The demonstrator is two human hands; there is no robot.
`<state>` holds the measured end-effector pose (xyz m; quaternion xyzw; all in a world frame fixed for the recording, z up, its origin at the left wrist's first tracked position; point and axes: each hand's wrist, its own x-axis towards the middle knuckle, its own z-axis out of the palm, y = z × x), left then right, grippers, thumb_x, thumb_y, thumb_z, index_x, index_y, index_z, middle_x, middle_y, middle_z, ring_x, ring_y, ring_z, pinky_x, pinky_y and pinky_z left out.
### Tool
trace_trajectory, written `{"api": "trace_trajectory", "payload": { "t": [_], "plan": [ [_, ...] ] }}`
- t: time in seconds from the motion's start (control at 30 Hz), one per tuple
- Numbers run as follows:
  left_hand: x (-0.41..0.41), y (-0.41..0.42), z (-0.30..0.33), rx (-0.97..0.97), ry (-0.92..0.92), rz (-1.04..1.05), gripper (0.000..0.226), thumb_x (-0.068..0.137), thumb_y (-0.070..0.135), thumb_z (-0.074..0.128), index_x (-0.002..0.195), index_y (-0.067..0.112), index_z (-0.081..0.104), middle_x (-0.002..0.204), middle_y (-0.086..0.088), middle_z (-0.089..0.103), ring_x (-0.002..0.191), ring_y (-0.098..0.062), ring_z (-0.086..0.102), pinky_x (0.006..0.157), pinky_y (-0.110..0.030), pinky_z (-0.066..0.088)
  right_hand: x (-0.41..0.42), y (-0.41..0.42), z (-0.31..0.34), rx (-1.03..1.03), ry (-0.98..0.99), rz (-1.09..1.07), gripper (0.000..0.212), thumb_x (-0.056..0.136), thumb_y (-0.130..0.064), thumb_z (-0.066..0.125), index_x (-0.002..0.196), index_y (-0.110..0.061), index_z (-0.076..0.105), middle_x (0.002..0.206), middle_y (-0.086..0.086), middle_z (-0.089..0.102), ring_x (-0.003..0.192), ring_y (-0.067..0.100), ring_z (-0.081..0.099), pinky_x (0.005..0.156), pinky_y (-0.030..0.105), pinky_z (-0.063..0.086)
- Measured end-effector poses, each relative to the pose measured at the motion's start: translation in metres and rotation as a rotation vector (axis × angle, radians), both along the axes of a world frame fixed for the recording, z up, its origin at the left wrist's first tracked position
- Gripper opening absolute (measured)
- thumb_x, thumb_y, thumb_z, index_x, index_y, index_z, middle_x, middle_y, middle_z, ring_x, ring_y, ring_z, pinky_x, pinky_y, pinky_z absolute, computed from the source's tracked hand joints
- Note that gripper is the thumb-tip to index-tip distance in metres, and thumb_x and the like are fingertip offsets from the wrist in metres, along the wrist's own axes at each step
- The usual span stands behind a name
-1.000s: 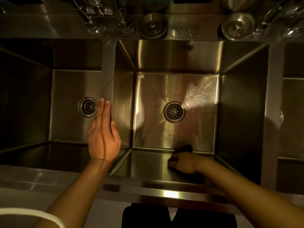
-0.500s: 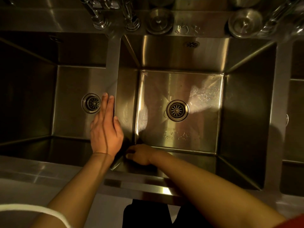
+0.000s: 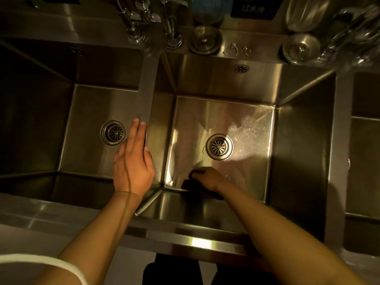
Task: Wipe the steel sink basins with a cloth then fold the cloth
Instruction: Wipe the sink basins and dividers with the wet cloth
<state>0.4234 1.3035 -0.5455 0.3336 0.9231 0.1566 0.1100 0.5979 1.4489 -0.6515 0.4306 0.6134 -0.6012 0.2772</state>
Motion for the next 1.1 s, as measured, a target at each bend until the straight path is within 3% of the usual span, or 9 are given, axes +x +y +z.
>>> {"api": "trace_trajectory", "payload": {
  "t": [0.07,0.2,0.33,0.43,0.57,0.7,0.83,0.97,1.1],
  "plan": [
    [-0.002,0.001,0.000,-0.005,0.005,-0.014,0.067,0.102,0.015,0.048,0.163,0.028,0.024,0.173,0.011,0.013,0.147,-0.024,0.041,0.112,-0.051,0.042,-0.001,0.018,0.016,-0.064,0.065,-0.166,0.023,0.102,-0.021,0.058,0.118,-0.008,0.070,0.099,0.014,0.073,0.073,0.015,0.075,0.065,0.022,0.057],
    [-0.003,0.000,-0.003,0.001,0.045,-0.051,0.064,0.100,0.013,0.046,0.162,0.019,0.030,0.171,-0.001,0.024,0.150,-0.030,0.037,0.113,-0.053,0.042,-0.009,0.054,0.046,-0.076,0.179,-0.309,0.028,0.106,-0.017,0.051,0.123,0.001,0.064,0.097,0.049,0.061,0.078,0.054,0.065,0.076,0.065,0.054],
    [-0.001,0.002,-0.009,-0.075,0.094,-0.049,0.064,0.100,0.025,0.031,0.163,0.017,0.025,0.171,-0.005,0.023,0.156,-0.028,0.025,0.122,-0.053,0.031,-0.017,0.092,0.074,0.383,0.346,-0.184,0.023,0.103,-0.014,0.054,0.110,-0.020,0.076,0.104,0.022,0.073,0.085,0.026,0.068,0.077,0.031,0.054],
    [-0.003,0.000,-0.013,-0.042,0.094,-0.123,0.067,0.095,0.021,0.029,0.161,0.012,0.028,0.170,-0.010,0.025,0.158,-0.030,0.020,0.125,-0.052,0.026,-0.016,0.115,0.088,0.556,0.339,-0.107,0.024,0.102,-0.018,0.055,0.117,-0.018,0.074,0.106,0.001,0.073,0.093,0.018,0.068,0.088,0.032,0.050],
    [-0.002,-0.004,-0.019,-0.022,0.082,-0.293,0.071,0.092,0.023,0.025,0.161,0.012,0.029,0.171,-0.011,0.022,0.160,-0.028,0.013,0.127,-0.052,0.020,-0.002,0.139,0.100,0.768,0.311,0.096,0.028,0.101,-0.028,0.052,0.119,-0.014,0.068,0.109,0.012,0.069,0.101,0.033,0.065,0.092,0.040,0.052],
    [-0.004,-0.002,-0.021,-0.046,0.075,-0.362,0.068,0.097,0.027,0.042,0.163,0.019,0.024,0.172,-0.007,0.019,0.159,-0.028,0.015,0.128,-0.050,0.015,0.027,0.151,0.111,1.086,0.126,0.450,0.046,0.101,-0.032,0.050,0.145,-0.019,0.049,0.143,0.014,0.049,0.124,0.036,0.050,0.111,0.041,0.039],
    [0.039,0.006,-0.015,0.061,-0.007,-0.333,0.066,0.092,0.034,0.044,0.156,0.020,0.037,0.163,-0.010,0.037,0.153,-0.033,0.029,0.126,-0.046,0.013,0.056,0.161,0.117,1.236,-0.140,0.787,0.045,0.097,-0.021,0.049,0.142,-0.017,0.048,0.138,0.015,0.047,0.115,0.038,0.051,0.097,0.047,0.045],
    [0.152,0.026,-0.018,0.119,-0.152,-0.437,0.055,0.093,0.042,0.043,0.146,0.027,0.046,0.154,-0.003,0.047,0.144,-0.027,0.042,0.120,-0.055,0.032,0.082,0.174,0.112,1.292,-0.305,0.992,0.038,0.104,-0.020,0.040,0.138,-0.012,0.053,0.138,0.016,0.048,0.121,0.038,0.049,0.101,0.049,0.045],
    [0.240,0.051,-0.020,0.055,-0.223,-0.489,0.048,0.091,0.047,0.041,0.120,0.018,0.066,0.129,-0.010,0.063,0.109,-0.034,0.061,0.095,-0.050,0.053,0.106,0.175,0.086,1.212,-0.463,1.204,0.046,0.107,-0.023,0.030,0.148,-0.012,0.050,0.159,0.017,0.033,0.146,0.048,0.025,0.121,0.060,0.021]
  ]
}}
